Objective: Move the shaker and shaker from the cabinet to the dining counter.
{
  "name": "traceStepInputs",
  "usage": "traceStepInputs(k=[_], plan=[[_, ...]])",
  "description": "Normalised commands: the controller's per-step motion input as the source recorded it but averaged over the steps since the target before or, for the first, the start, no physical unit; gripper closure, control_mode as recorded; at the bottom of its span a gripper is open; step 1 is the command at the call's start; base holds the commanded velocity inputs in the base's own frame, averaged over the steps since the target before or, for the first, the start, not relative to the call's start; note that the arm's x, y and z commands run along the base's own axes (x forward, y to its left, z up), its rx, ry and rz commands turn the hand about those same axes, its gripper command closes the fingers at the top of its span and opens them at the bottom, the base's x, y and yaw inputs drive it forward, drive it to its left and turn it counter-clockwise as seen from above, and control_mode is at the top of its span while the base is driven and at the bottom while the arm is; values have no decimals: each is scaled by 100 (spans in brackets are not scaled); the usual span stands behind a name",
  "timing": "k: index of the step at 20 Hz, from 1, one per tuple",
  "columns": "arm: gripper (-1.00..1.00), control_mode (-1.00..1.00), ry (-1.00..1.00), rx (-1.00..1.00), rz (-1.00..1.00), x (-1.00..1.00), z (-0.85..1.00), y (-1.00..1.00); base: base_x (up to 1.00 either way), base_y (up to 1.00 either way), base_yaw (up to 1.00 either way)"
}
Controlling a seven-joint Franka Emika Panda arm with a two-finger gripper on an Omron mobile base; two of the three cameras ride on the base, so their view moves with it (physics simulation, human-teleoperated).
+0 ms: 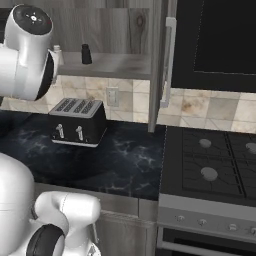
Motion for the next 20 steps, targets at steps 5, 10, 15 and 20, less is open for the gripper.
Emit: traceStepInputs(k=[5,10,15,20], plan=[[-100,-100,17,4,9,98,-14,19,0,0,0],[-100,-100,17,7,10,99,0,15,0,0,0],[-100,-100,10,9,16,38,-1,60,0,0,0],[-100,-100,6,13,16,2,-7,76,0,0,0]])
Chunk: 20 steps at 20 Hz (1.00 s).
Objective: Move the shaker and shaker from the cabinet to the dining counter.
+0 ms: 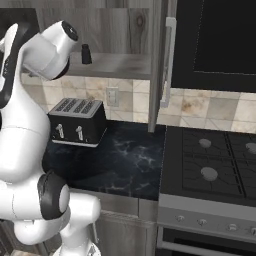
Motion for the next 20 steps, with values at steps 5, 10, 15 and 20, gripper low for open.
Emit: traceStepInputs(k=[5,10,15,20], plan=[[-100,-100,1,17,10,2,-5,71,0,0,0],[-100,-100,0,17,10,-15,0,63,0,0,0],[-100,-100,0,14,9,-44,0,68,0,0,0],[-100,-100,1,8,6,-32,0,88,0,0,0]])
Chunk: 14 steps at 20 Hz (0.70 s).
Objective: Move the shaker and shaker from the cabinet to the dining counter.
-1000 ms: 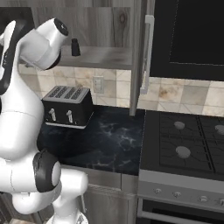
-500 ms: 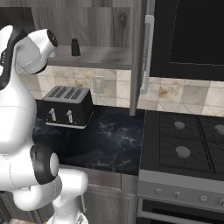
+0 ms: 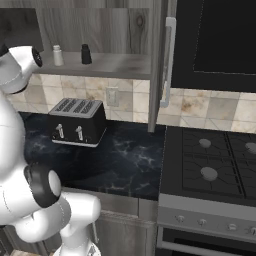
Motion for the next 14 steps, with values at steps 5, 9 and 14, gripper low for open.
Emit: traceStepInputs(k=[5,9,14], plan=[[-100,-100,3,1,1,-6,0,98,0,0,0],[-100,-100,0,0,-4,22,11,29,0,0,0],[-100,-100,0,-6,-17,59,21,-88,0,0,0]])
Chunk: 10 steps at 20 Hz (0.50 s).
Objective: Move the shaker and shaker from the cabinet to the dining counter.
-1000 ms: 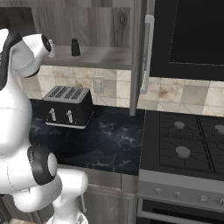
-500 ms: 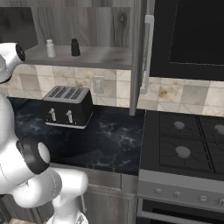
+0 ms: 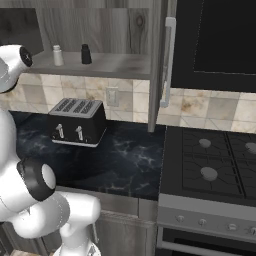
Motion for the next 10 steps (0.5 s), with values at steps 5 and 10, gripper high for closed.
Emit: traceStepInputs(k=[5,10], plan=[[-100,-100,0,-10,-17,45,15,-100,0,0,0],[-100,-100,-1,-12,-12,46,7,-73,0,0,0]])
